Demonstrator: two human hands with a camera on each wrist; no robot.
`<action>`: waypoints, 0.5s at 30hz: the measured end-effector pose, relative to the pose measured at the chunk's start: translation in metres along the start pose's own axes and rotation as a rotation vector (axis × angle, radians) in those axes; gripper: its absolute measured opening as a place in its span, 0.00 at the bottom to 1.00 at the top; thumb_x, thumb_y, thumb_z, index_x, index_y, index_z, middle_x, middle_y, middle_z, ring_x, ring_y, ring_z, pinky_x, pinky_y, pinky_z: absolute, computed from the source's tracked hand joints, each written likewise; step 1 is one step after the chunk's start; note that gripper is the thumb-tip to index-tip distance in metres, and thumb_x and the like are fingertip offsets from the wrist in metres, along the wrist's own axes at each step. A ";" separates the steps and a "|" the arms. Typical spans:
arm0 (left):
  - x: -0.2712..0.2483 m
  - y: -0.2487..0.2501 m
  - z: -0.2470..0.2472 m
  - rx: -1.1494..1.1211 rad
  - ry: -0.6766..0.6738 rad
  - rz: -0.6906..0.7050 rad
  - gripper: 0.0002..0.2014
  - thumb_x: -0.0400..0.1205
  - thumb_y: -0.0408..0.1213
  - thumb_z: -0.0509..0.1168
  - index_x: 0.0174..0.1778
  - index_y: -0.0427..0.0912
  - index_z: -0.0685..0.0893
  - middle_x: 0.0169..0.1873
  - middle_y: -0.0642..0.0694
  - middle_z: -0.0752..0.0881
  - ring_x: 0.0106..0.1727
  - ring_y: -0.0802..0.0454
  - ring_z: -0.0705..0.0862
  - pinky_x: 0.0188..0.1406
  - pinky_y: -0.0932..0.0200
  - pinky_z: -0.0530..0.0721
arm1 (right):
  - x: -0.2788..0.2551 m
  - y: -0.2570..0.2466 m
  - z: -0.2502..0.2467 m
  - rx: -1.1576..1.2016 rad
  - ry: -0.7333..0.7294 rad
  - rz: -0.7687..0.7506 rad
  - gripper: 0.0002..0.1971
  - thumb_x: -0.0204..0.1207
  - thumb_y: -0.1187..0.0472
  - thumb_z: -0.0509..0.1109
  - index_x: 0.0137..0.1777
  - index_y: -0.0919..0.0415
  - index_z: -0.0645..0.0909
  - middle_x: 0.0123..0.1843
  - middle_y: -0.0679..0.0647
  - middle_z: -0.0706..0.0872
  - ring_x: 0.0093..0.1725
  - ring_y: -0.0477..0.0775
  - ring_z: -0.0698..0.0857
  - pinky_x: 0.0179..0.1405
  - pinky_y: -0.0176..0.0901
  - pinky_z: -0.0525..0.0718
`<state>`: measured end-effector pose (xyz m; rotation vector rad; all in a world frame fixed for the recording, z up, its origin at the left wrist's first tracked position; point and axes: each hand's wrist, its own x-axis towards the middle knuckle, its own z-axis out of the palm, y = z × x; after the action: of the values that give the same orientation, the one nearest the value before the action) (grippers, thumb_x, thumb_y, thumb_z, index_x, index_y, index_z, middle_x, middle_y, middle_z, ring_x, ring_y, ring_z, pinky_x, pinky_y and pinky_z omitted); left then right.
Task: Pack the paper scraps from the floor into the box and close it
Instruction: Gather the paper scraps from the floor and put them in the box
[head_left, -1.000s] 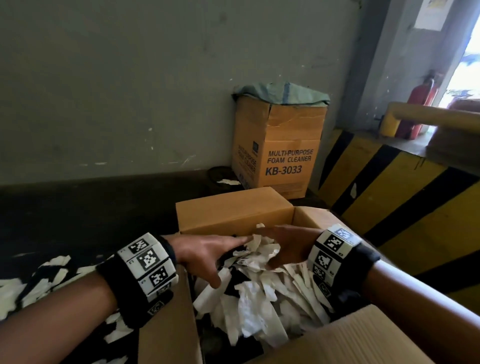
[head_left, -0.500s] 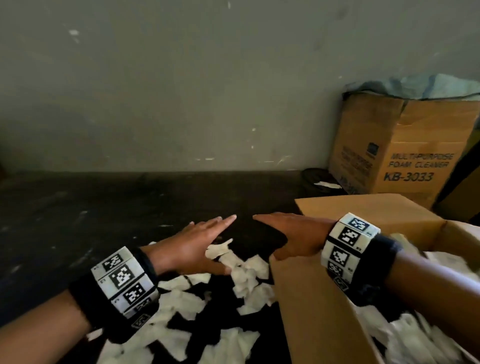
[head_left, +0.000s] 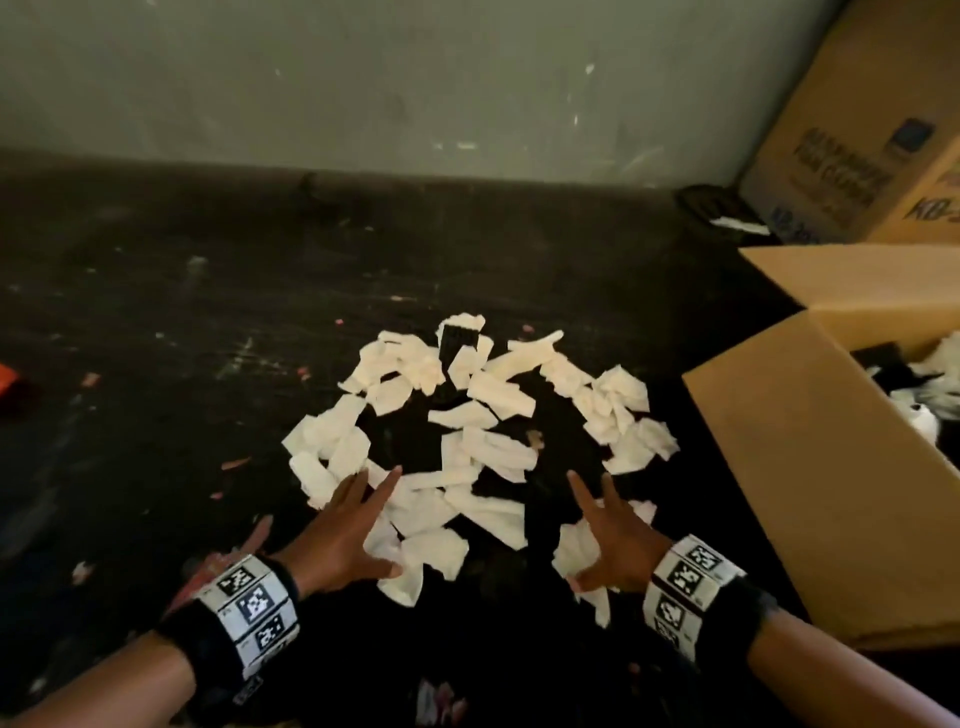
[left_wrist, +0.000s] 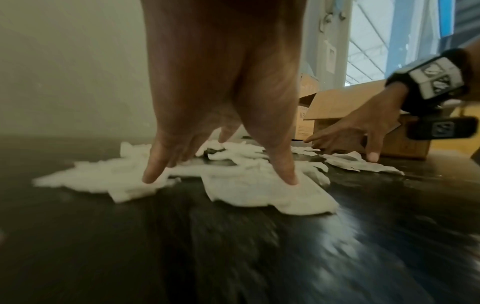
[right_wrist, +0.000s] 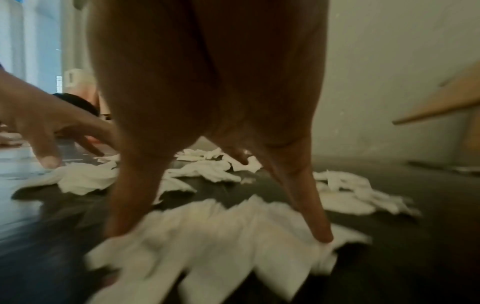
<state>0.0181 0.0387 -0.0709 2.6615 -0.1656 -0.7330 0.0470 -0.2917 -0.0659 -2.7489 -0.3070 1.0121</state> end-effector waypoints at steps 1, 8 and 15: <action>0.003 0.000 0.006 -0.023 0.000 0.016 0.57 0.70 0.59 0.73 0.76 0.65 0.31 0.83 0.38 0.38 0.83 0.43 0.36 0.81 0.42 0.49 | 0.000 -0.001 0.010 0.036 0.032 0.037 0.67 0.64 0.50 0.82 0.80 0.46 0.25 0.82 0.69 0.29 0.83 0.72 0.45 0.79 0.64 0.60; 0.037 0.021 0.019 -0.101 0.070 0.087 0.55 0.72 0.51 0.75 0.81 0.59 0.37 0.83 0.40 0.40 0.84 0.45 0.39 0.81 0.42 0.56 | 0.028 -0.049 0.007 0.159 0.179 -0.024 0.60 0.70 0.69 0.76 0.82 0.46 0.29 0.83 0.63 0.30 0.83 0.62 0.59 0.75 0.49 0.70; 0.043 0.015 -0.013 -0.063 0.105 0.151 0.53 0.72 0.48 0.75 0.81 0.61 0.40 0.84 0.48 0.45 0.83 0.50 0.47 0.79 0.45 0.62 | 0.062 -0.085 -0.031 0.235 0.153 -0.145 0.52 0.72 0.65 0.73 0.83 0.44 0.39 0.86 0.56 0.39 0.85 0.60 0.47 0.80 0.52 0.62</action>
<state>0.0614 0.0197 -0.0751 2.5868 -0.3066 -0.5399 0.1025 -0.1971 -0.0596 -2.5323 -0.3344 0.7452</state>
